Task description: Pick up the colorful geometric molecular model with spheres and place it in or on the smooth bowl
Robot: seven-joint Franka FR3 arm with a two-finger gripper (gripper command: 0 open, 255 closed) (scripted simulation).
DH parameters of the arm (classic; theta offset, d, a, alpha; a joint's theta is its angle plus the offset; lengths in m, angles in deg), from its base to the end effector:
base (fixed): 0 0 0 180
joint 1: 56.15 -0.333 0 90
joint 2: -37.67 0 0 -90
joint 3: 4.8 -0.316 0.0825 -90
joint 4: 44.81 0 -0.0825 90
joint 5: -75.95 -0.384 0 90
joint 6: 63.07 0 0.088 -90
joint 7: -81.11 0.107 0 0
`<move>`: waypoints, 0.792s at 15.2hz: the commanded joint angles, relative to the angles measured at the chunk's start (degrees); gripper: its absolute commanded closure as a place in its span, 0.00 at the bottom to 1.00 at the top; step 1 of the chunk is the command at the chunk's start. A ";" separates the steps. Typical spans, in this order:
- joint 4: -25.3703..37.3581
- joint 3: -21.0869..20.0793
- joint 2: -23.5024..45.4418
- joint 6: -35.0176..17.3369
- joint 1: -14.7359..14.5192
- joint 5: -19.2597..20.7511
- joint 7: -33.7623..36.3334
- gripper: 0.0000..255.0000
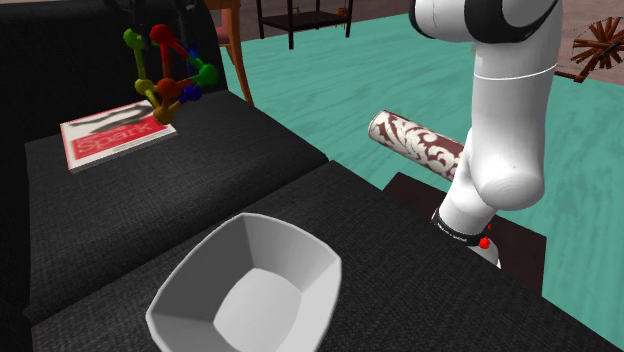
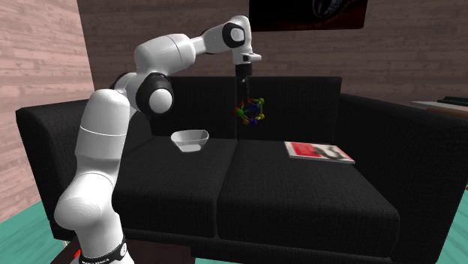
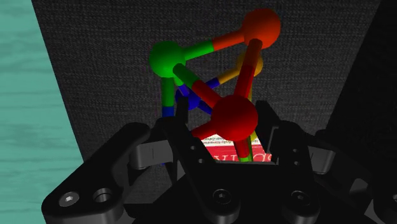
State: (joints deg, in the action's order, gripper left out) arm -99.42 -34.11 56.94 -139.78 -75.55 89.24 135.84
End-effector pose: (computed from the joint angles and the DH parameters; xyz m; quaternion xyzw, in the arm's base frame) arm 0.4766 0.3841 0.7058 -0.9937 0.0995 -0.0501 0.0134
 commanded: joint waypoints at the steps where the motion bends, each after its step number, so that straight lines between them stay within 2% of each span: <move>1: -5.17 -0.85 -3.94 -1.34 0.22 -1.63 1.99 1.00; 6: -11.11 -2.74 -9.47 -1.85 -1.56 -3.81 6.95 1.00; 12: -14.07 -5.56 -13.29 -0.86 -4.99 -5.11 13.71 1.00</move>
State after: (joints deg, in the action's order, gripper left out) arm -113.02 -39.12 44.34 -140.88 -79.86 84.36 148.19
